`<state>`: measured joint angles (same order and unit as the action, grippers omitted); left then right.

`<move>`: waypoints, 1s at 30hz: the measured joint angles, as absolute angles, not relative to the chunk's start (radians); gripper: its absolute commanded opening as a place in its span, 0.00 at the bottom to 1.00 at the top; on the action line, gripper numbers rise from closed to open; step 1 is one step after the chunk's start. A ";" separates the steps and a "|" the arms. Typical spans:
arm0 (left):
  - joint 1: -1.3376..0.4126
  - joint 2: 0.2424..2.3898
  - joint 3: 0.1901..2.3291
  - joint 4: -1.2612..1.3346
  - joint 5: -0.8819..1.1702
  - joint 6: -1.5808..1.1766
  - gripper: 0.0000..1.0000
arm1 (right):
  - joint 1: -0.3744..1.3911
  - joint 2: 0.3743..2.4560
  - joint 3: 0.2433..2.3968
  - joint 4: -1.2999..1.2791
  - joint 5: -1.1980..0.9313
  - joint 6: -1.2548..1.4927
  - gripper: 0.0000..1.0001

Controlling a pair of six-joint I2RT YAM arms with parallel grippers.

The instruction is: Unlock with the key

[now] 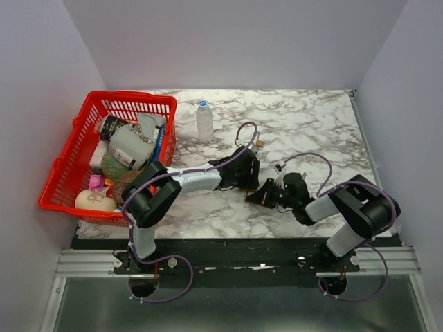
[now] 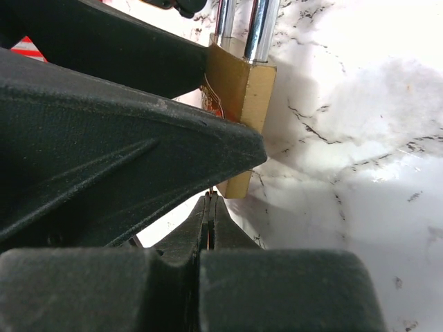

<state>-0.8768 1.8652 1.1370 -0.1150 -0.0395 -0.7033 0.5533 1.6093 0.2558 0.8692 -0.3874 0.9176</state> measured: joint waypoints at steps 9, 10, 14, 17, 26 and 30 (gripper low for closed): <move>-0.877 1.865 1.137 -0.115 -0.039 -0.703 0.00 | 0.553 1.623 0.256 0.870 -0.387 0.918 0.01; -0.877 1.865 1.137 -0.115 -0.039 -0.703 0.00 | 0.553 1.624 0.256 0.870 -0.387 0.918 0.01; -0.877 1.865 1.137 -0.115 -0.039 -0.703 0.00 | 0.553 1.626 0.256 0.871 -0.387 0.919 0.01; -0.877 1.865 1.137 -0.115 -0.039 -0.703 0.00 | 0.553 1.627 0.256 0.871 -0.386 0.919 0.01; -0.877 1.865 1.137 -0.115 -0.039 -0.703 0.00 | 0.553 1.627 0.256 0.871 -0.376 0.918 0.01; -0.877 1.865 1.137 -0.115 -0.039 -0.703 0.00 | 0.553 1.625 0.256 0.871 -0.373 0.918 0.01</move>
